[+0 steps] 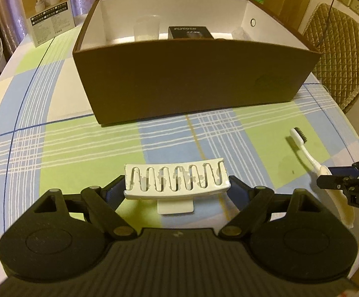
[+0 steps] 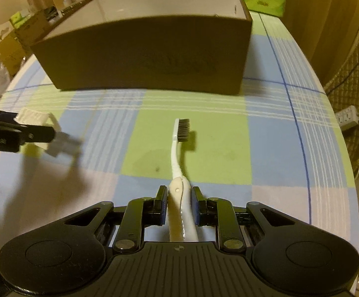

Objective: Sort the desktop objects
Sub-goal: 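Lift and carry the toothbrush and holder over the open box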

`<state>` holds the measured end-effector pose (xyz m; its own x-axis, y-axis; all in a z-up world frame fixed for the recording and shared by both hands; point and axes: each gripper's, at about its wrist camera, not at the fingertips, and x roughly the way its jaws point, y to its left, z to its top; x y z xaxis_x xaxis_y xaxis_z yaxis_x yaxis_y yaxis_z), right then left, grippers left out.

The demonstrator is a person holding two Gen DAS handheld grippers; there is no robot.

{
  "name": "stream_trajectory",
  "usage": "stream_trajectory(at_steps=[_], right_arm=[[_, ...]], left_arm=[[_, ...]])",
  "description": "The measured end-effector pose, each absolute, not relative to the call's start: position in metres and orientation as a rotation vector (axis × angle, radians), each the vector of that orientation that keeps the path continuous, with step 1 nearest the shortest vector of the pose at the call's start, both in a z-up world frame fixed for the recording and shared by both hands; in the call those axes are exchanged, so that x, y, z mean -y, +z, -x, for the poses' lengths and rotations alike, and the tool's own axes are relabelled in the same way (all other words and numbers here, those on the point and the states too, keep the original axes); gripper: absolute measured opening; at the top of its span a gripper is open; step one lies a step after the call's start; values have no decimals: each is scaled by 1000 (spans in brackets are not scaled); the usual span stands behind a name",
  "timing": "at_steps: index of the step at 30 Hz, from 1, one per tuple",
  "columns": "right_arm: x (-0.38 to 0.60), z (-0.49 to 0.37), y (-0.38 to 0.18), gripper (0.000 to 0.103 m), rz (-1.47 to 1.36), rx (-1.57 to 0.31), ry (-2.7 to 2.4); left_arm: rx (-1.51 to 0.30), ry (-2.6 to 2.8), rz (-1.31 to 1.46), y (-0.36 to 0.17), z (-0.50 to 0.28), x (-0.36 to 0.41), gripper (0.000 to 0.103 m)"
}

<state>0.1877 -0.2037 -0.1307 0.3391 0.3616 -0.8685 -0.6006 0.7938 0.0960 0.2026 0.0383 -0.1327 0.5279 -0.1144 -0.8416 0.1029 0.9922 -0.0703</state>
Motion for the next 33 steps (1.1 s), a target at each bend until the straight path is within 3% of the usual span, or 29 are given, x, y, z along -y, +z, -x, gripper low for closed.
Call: stream_trajectory(at_steps=[17, 33], right_arm=[[187, -208, -60, 17, 81, -959, 816], [155, -292, -7, 17, -39, -833, 819]], left_arm=[[-857, -152, 17, -68, -216, -39, 83], [-752, -146, -1, -26, -303, -55, 83]])
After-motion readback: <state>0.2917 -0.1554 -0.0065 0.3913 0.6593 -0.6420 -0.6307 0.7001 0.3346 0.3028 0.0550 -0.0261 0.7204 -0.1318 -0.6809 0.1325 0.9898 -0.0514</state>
